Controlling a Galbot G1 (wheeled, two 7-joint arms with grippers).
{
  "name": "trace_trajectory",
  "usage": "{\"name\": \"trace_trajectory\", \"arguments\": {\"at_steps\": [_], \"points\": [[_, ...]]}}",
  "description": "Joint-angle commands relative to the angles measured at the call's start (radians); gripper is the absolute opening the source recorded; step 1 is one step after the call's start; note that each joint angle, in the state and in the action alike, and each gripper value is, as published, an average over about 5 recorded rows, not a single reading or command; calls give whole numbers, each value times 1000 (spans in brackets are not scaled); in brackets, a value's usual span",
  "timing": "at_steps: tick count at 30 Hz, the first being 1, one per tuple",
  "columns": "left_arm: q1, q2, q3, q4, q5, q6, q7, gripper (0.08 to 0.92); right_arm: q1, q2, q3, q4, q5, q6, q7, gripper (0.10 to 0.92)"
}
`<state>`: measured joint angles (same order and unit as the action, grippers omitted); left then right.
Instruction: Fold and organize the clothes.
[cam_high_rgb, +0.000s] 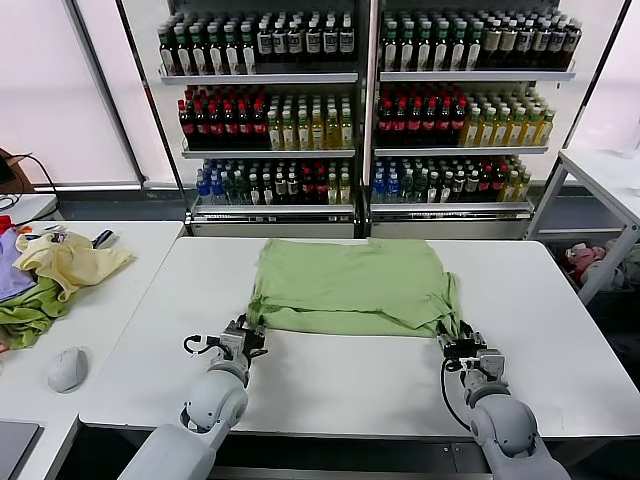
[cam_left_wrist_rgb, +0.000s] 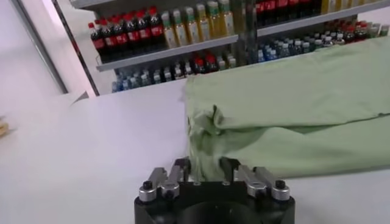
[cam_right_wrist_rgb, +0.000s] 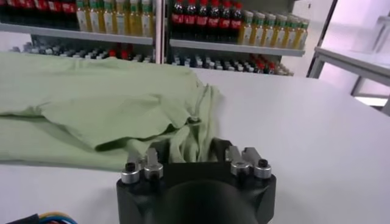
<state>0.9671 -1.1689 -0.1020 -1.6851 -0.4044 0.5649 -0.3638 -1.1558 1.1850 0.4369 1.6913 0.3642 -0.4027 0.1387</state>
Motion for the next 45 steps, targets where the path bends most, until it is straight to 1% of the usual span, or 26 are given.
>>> {"name": "trace_trajectory", "arguments": {"at_steps": [1,3,6,9,12,15,24,27,31,34,37,40,42,45], "points": [[9,0,-1,-19,-17,2,0,259,7,6,-13,-20,38,-27,9,301],[24,4,-5,-37,-24,-5,2,199,-2,1,-10,-7,36,-25,6,244],[50,9,-10,-60,-31,-19,6,126,-13,-10,-2,10,34,-23,1,185],[75,11,-17,-78,-36,-30,9,96,-20,-13,7,16,26,-17,-3,170],[112,14,-30,-119,-41,-31,8,94,-35,-10,16,41,14,-14,-5,169],[173,22,-42,-193,-39,-26,6,94,-76,-15,27,95,-1,-14,-7,169],[428,27,-76,-454,34,-7,-2,94,-339,-12,126,325,-66,-10,-20,169],[511,28,-94,-507,65,2,-4,94,-430,-9,157,391,-93,-1,-29,169],[587,28,-128,-551,77,17,-7,94,-497,-9,182,455,-114,2,-40,169],[625,34,-146,-572,83,17,-7,94,-530,-7,191,499,-123,-7,-38,195],[640,39,-156,-580,100,17,-7,101,-552,1,192,534,-132,4,-18,267],[637,38,-159,-571,146,17,-14,155,-553,4,193,549,-130,70,13,353],[628,39,-164,-564,168,17,-20,212,-543,-5,194,554,-121,113,25,414],[602,47,-185,-562,155,17,-28,298,-503,-26,201,557,-98,134,30,500]]}}
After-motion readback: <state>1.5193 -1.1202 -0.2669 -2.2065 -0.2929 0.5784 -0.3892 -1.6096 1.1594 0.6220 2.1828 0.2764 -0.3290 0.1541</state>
